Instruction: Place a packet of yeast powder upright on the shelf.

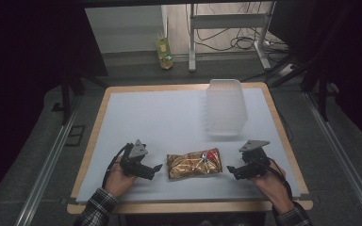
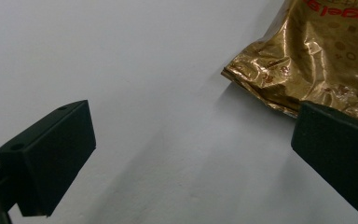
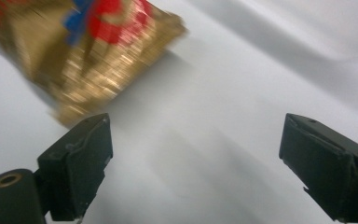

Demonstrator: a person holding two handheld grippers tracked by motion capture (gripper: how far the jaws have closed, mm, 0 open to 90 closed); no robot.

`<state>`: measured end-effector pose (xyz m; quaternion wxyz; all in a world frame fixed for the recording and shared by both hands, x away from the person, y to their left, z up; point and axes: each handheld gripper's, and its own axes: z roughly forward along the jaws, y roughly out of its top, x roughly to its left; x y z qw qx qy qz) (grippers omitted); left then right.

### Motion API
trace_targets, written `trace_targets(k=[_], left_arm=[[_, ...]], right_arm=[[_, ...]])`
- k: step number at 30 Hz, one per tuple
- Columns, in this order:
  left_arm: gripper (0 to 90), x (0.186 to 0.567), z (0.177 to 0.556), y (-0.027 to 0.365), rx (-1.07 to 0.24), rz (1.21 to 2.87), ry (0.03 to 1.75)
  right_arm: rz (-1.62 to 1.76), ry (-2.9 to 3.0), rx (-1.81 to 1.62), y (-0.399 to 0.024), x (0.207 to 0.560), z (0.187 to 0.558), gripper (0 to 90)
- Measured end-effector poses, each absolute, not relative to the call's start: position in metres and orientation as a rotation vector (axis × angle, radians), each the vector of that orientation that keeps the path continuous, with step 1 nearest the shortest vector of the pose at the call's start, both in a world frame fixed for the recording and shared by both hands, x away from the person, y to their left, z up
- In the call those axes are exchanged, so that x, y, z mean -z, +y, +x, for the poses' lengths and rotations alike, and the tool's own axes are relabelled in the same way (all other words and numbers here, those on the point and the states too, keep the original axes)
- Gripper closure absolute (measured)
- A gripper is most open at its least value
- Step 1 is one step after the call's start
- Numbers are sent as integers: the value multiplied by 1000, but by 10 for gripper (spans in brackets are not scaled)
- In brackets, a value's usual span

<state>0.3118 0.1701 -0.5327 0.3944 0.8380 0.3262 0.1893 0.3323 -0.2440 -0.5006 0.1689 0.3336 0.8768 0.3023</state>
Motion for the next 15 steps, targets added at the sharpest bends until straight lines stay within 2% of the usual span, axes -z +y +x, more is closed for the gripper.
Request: trace_targets(k=[5, 15], left_arm=[[0, 534, 311, 170, -498, 2111, 802], [1, 535, 315, 169, -414, 2125, 840]], right_arm=[[965, 2540, -952, -252, 506, 340, 42], [939, 2522, -944, -250, 508, 340, 5]])
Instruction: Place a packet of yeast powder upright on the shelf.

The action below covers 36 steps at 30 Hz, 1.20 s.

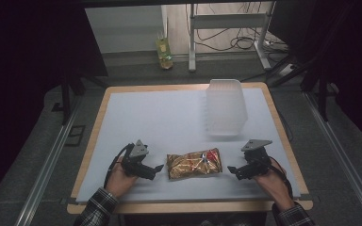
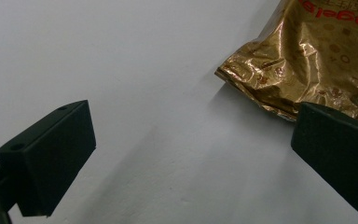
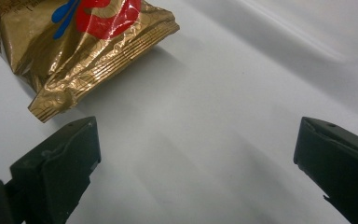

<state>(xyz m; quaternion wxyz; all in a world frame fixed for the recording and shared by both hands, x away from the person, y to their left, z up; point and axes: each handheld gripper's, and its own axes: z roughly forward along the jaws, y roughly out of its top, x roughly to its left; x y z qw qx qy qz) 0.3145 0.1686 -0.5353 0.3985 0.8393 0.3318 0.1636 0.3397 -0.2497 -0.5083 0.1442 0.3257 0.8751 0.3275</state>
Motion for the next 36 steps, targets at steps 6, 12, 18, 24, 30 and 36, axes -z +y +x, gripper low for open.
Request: trace_targets(k=[6, 12, 18, 24, 30, 36], left_arm=[[5, 533, 315, 168, -381, 2119, 850], [32, 529, 313, 168, -376, 2117, 830], [135, 526, 309, 164, -388, 2131, 784], [276, 521, 305, 160, -362, 2118, 744], [406, 517, 300, 152, -330, 2114, 693], [593, 516, 299, 142, -274, 2120, 650]], right_arm=[[937, 2524, -937, -250, 509, 340, 5], [935, 2518, -941, -250, 508, 339, 5], [931, 2519, -934, -249, 508, 339, 5], [935, 2510, -951, -249, 507, 340, 5], [941, 2519, -931, -249, 508, 340, 5], [941, 2517, -930, -249, 508, 340, 6]])
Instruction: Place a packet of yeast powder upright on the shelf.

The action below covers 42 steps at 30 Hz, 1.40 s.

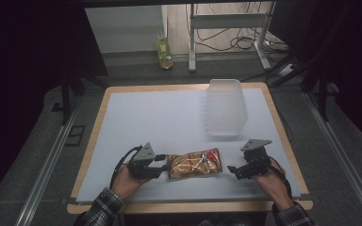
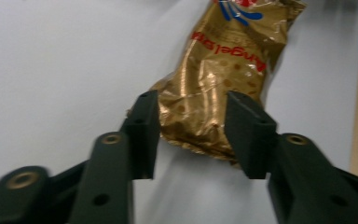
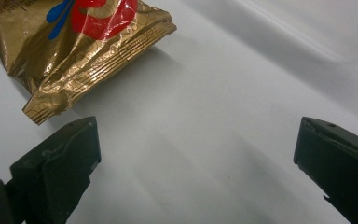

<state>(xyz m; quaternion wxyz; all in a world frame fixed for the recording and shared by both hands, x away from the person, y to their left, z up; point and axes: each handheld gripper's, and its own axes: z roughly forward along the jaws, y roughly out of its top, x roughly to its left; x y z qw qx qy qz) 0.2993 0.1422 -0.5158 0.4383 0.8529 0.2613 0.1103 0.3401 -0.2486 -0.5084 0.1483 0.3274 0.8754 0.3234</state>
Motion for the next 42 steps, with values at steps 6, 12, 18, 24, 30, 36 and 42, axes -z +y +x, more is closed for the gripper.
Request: trace_targets(k=[6, 12, 18, 24, 30, 36, 42], left_arm=[[829, 517, 304, 137, -235, 2101, 630], [897, 523, 308, 124, -190, 2106, 618], [899, 534, 312, 122, -166, 2152, 668], [900, 538, 306, 128, -203, 2174, 683], [900, 543, 302, 131, -241, 2240, 676], [900, 544, 303, 133, -222, 2223, 685], [900, 545, 303, 134, -210, 2214, 691]], right_arm=[[939, 2515, -921, -248, 509, 341, 6], [945, 2518, -929, -248, 510, 341, 6], [937, 2519, -924, -247, 509, 341, 6], [918, 2520, -926, -248, 504, 338, 6], [926, 2536, -971, -248, 500, 337, 6], [923, 2609, -1027, -241, 499, 334, 5], [920, 2678, -1086, -233, 497, 331, 6]])
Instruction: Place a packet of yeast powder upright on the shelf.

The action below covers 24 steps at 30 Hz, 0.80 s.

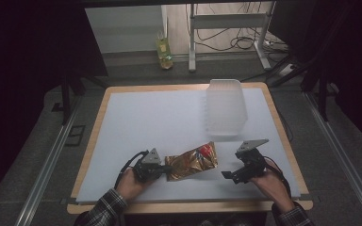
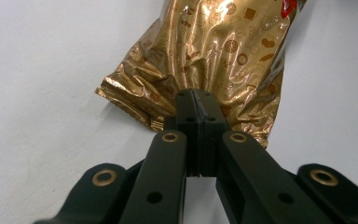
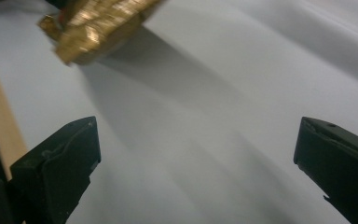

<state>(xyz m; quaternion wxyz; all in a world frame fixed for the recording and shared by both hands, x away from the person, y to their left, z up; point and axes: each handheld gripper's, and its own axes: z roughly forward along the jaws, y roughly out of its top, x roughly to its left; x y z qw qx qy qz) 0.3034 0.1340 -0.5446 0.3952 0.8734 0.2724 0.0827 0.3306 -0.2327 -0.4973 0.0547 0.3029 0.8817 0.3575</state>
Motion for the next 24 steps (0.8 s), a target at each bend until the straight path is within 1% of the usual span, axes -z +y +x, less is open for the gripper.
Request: trace_targets(k=[6, 11, 18, 21, 24], left_arm=[[900, 544, 303, 134, -212, 2215, 693], [900, 544, 302, 133, -240, 2231, 680], [900, 544, 302, 133, -237, 2230, 683], [900, 544, 302, 133, -230, 2225, 687], [900, 544, 302, 133, -228, 2224, 689]], right_arm=[[916, 2748, -1160, -220, 495, 333, 18], [916, 2785, -1168, -207, 495, 336, 21], [1050, 2848, -1221, -191, 495, 350, 21], [1063, 2881, -1218, -183, 496, 354, 39], [1128, 2897, -1212, -174, 496, 359, 99]])
